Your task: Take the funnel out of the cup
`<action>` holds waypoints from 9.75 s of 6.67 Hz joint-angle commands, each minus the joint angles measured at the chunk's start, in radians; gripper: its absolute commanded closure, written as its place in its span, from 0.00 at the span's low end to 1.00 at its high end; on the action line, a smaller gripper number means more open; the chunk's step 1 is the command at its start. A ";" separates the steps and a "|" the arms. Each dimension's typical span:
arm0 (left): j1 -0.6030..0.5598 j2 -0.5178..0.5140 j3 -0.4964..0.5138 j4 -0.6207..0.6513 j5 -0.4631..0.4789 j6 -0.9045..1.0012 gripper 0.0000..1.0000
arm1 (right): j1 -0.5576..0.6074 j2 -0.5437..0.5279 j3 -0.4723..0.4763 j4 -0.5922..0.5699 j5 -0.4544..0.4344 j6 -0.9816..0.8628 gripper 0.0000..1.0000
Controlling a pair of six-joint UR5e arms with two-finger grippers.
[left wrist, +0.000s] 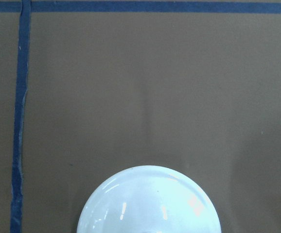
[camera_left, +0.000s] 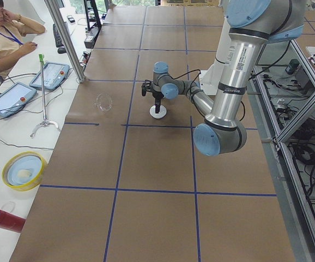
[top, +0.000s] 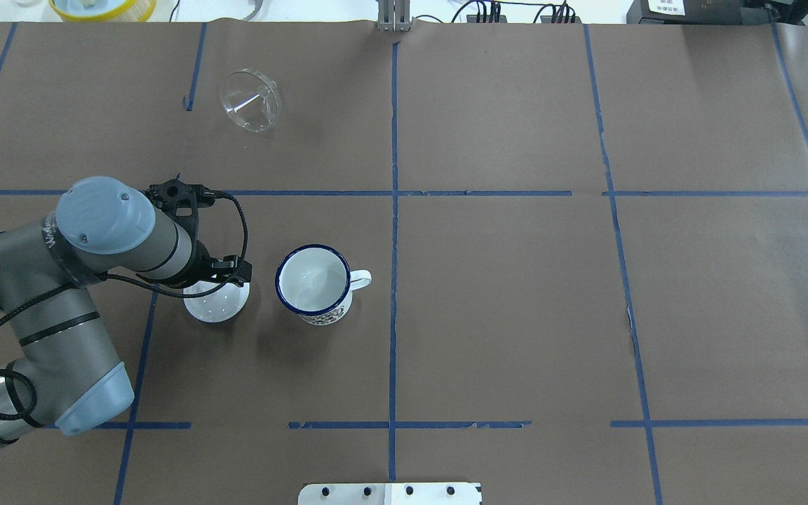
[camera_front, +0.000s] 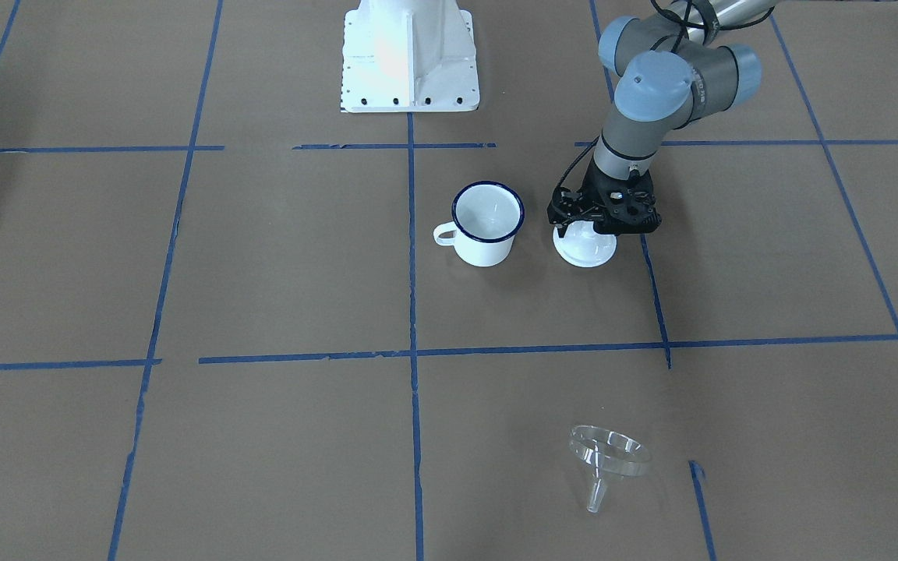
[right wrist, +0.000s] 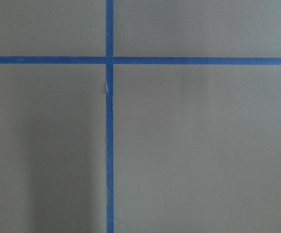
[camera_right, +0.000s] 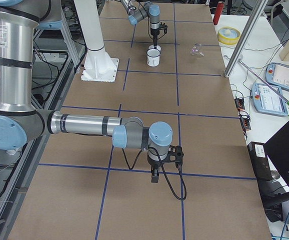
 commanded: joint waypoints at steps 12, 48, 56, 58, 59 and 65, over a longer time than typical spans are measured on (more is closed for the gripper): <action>-0.021 -0.006 -0.139 0.132 0.000 0.000 1.00 | 0.000 0.000 0.000 0.000 0.000 0.000 0.00; -0.767 0.122 -0.189 0.435 -0.377 0.885 0.00 | 0.000 0.000 0.000 0.000 0.000 0.000 0.00; -1.120 0.405 0.121 0.214 -0.471 1.476 0.00 | 0.000 0.000 0.000 0.000 0.000 0.000 0.00; -1.117 0.387 0.130 0.220 -0.516 1.456 0.00 | 0.000 0.000 0.000 0.000 0.000 0.000 0.00; -1.115 0.385 0.118 0.220 -0.510 1.340 0.00 | 0.000 0.000 -0.001 0.000 0.000 0.000 0.00; -1.115 0.386 0.135 0.156 -0.502 1.310 0.00 | 0.000 0.000 0.000 0.000 0.000 0.000 0.00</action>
